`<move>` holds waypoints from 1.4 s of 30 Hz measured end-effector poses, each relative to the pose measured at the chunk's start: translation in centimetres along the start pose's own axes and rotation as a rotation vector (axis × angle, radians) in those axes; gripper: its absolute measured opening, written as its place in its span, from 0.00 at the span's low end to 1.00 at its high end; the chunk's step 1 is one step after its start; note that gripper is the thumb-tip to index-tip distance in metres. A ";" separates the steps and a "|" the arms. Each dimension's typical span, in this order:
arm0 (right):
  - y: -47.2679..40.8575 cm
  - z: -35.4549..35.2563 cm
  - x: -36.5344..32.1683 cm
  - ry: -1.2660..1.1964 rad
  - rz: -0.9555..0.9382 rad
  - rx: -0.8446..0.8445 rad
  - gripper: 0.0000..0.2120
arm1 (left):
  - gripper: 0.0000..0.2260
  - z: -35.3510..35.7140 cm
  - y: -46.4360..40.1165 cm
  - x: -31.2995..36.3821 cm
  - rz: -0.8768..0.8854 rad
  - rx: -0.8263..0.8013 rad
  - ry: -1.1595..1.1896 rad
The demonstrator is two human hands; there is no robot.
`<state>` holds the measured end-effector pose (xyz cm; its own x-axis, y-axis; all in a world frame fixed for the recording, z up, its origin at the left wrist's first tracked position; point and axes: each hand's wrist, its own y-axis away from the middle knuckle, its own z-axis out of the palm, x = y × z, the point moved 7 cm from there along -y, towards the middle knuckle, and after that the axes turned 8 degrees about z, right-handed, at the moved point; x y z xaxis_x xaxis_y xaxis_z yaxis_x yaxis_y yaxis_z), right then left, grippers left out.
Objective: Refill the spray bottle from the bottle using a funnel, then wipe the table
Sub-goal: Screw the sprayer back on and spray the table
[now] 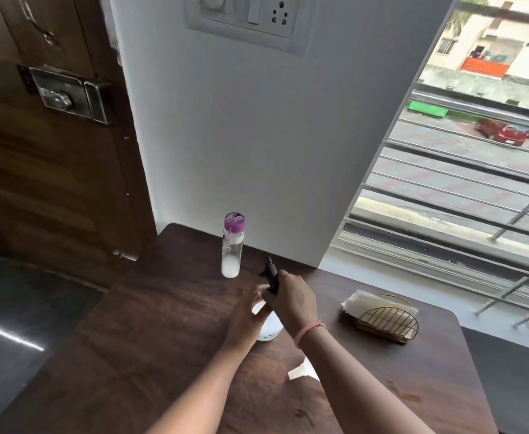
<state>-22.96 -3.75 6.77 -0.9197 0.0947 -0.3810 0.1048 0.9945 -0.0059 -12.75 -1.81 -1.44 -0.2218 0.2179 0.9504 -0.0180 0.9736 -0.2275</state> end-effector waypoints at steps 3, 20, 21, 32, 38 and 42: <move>0.2 0.2 0.6 -0.045 0.015 -0.025 0.14 | 0.10 0.2 0.4 -0.1 0.011 0.002 0.031; 2.3 2.4 4.1 -0.325 -0.020 -0.014 0.09 | 0.29 2.0 3.4 -2.8 -0.201 -0.063 0.078; 2.3 2.6 4.2 -0.336 0.000 -0.006 0.09 | 0.31 2.3 3.6 -2.8 -0.139 -0.053 -0.023; 1.8 1.4 3.8 -0.334 -0.213 -0.186 0.10 | 0.40 0.9 1.4 -2.5 -0.213 -0.370 -0.315; 2.4 1.6 2.8 -0.243 -0.266 -0.241 0.10 | 0.27 0.8 2.7 -4.4 -0.255 -0.617 -0.223; 3.3 1.2 3.0 -0.175 -0.115 -0.087 0.10 | 0.38 0.9 3.4 -3.6 -0.221 -0.232 -0.335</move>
<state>-24.91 -0.23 4.51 -0.8434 -0.0215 -0.5368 -0.0369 0.9992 0.0180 -12.90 0.68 -5.88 -0.5408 0.0064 0.8411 0.1099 0.9919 0.0631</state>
